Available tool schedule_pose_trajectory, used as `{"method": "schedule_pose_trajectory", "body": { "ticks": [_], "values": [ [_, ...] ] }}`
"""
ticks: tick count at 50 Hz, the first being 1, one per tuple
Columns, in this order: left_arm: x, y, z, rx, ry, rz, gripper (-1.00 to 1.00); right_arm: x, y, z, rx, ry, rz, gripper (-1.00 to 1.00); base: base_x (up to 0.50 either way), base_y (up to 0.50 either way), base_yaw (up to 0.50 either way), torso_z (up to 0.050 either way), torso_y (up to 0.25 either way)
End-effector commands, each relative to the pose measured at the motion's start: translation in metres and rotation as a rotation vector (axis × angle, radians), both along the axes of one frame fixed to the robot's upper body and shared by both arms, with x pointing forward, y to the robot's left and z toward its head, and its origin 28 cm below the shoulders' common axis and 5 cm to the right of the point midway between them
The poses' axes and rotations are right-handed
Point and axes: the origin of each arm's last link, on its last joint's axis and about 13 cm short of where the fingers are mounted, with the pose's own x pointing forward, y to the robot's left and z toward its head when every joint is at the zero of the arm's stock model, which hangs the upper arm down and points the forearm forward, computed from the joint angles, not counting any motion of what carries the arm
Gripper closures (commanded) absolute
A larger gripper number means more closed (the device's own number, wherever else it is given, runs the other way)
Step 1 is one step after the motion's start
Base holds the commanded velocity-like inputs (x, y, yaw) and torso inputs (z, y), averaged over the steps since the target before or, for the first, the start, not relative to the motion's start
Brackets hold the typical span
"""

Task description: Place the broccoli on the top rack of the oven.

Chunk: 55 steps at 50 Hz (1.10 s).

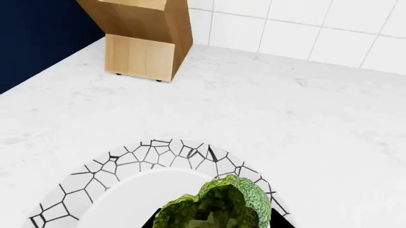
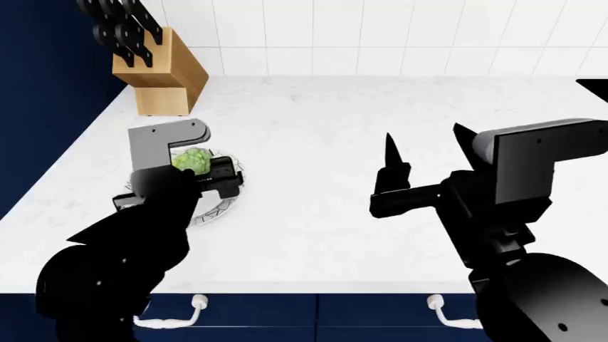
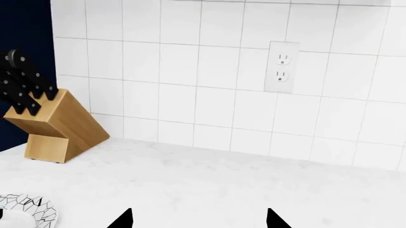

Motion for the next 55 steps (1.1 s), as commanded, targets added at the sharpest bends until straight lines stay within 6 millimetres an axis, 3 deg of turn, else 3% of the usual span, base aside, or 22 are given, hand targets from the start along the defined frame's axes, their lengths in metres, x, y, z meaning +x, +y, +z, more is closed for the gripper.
{"method": "schedule_pose_trajectory", "body": {
  "ticks": [1,10,20,39,55],
  "values": [
    [-0.031,-0.002,0.015,-0.01,-0.117,-0.036,1.0,-0.002,0.002,0.003,0.018,-0.035,0.007,-1.0,0.0,0.0,0.0,0.0,0.0],
    [-0.055,-0.005,0.022,-0.039,-0.187,-0.037,1.0,-0.007,0.007,0.006,0.016,-0.07,0.006,-1.0,0.0,0.0,0.0,0.0,0.0],
    [-0.064,0.001,0.019,-0.041,-0.193,-0.015,1.0,-0.008,0.009,0.005,0.043,-0.104,0.029,-1.0,0.0,0.0,0.0,0.0,0.0],
    [-0.063,0.0,0.019,-0.039,-0.196,-0.029,1.0,-0.006,0.009,0.005,0.037,-0.103,0.044,-1.0,0.0,-0.11,0.0,0.0,0.0],
    [-0.062,0.001,0.016,-0.027,-0.19,-0.031,1.0,-0.007,0.009,0.003,0.037,-0.096,0.042,-1.0,-0.48,0.0,0.0,0.0,0.0]
  ]
}}
